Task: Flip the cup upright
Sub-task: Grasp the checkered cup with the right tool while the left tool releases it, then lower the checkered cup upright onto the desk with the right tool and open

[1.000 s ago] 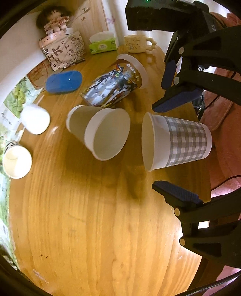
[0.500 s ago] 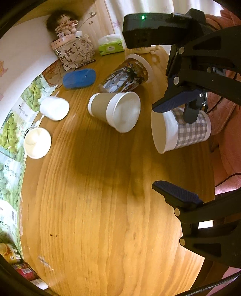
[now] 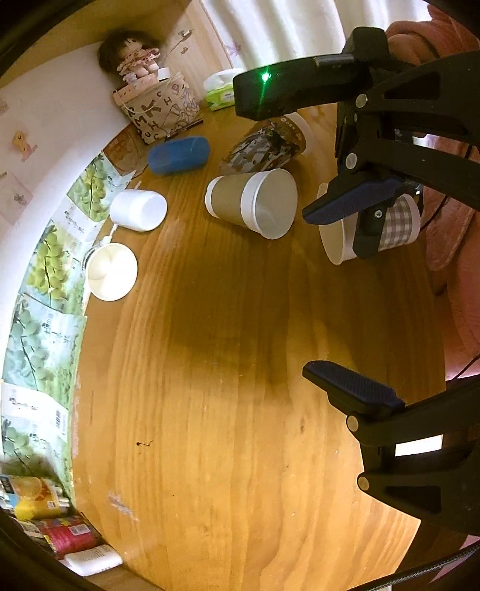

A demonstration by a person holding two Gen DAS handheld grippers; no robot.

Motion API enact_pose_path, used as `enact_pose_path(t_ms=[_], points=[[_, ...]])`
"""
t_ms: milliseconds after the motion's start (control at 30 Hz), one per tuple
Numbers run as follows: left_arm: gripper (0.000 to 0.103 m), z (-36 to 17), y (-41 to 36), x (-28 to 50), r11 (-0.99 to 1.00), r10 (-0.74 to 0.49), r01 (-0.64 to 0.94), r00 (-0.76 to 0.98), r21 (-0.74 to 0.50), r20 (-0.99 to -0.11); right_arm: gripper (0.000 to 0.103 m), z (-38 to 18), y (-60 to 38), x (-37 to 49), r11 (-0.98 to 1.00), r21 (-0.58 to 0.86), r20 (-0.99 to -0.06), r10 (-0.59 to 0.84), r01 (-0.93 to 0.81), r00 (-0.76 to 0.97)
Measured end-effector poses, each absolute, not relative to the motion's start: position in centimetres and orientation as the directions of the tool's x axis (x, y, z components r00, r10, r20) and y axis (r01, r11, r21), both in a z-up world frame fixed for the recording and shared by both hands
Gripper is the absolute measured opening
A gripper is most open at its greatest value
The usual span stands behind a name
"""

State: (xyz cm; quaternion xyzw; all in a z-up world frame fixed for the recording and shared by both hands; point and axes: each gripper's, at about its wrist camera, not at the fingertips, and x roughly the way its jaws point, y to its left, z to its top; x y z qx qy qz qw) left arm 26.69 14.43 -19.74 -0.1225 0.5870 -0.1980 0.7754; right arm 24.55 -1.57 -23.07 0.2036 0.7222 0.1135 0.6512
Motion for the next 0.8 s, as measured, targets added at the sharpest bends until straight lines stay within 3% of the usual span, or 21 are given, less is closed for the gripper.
enact_pose_path(t_ms=[67, 167, 533, 567, 800], points=[[0.079, -19.6, 14.7, 26.8, 0.886, -0.461, 0.172, 0.232, -0.431, -0.856, 0.086, -23.2, -1.4, 24.7, 0.896, 0.416, -0.9, 0.43, 0.155, -0.068], [0.079, -19.5, 14.8, 27.0, 0.878, -0.474, 0.198, 0.232, -0.436, -0.849, 0.077, -23.2, -1.1, 24.8, 0.903, 0.398, -0.909, 0.412, 0.164, -0.062], [0.079, -19.2, 14.9, 27.7, 0.853, -0.507, 0.271, 0.227, -0.446, -0.832, 0.074, -22.1, -0.7, 24.7, 0.911, 0.374, -0.927, 0.374, 0.174, 0.035], [0.079, -19.2, 14.9, 27.7, 0.85, -0.511, 0.274, 0.225, -0.449, -0.83, 0.066, -21.8, -0.8, 24.7, 0.91, 0.378, -0.926, 0.374, 0.171, 0.058], [0.079, -18.6, 14.6, 28.1, 0.832, -0.528, 0.328, 0.226, -0.447, -0.818, 0.066, -19.8, -1.2, 24.5, 0.935, 0.335, -0.93, 0.309, 0.113, 0.2]])
